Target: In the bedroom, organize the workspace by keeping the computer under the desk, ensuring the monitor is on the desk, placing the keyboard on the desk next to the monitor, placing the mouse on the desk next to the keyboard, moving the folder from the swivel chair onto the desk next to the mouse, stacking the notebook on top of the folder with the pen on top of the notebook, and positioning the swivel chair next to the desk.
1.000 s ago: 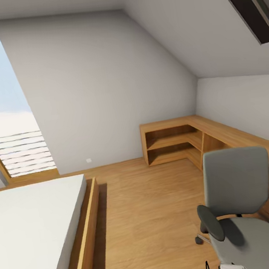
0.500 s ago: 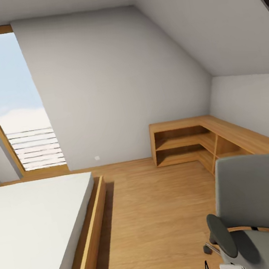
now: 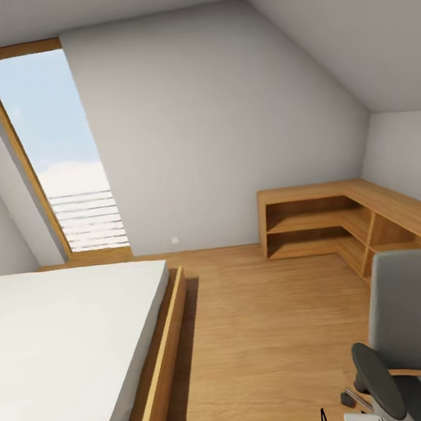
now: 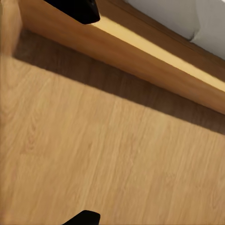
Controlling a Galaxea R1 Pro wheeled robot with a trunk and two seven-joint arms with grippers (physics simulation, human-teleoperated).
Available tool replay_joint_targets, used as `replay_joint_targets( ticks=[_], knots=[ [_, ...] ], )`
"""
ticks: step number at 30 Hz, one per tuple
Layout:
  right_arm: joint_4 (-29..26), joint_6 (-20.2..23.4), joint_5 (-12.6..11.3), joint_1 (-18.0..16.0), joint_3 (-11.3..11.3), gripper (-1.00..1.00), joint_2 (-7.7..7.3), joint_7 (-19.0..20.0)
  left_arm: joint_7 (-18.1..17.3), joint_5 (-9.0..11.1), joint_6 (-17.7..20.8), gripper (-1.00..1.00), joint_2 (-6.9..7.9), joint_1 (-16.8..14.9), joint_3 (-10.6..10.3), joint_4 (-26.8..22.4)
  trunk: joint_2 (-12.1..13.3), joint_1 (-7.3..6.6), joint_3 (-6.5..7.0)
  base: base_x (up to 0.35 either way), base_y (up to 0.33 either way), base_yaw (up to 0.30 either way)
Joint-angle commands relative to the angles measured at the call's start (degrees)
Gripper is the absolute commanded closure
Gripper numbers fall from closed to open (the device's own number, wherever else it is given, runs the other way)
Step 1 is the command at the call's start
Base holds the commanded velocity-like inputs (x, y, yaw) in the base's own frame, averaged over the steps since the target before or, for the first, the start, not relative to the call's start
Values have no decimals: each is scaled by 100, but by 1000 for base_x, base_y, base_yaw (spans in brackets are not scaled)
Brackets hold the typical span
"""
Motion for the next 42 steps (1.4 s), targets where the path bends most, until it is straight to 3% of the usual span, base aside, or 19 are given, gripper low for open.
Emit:
replay_joint_targets(
  ticks=[1, 22, 42],
  knots=[
    [-1, -3, -7, -3, 51, -100, 0, -51, 39, 47, -16, -100, 4, -1, -34, -4, -5, 1, -9, 16, 57, 164],
    [13, -20, -1, -3, 58, -100, -18, -51, 38, 36, -14, -100, 8, -1, -33, -3, -5, 1, -11, 47, 73, 16],
    [16, -20, 2, -3, 58, -100, -19, -43, 35, 38, -10, -100, 0, -1, -26, 0, -5, 1, 88, 21, 24, -193]
  ],
)
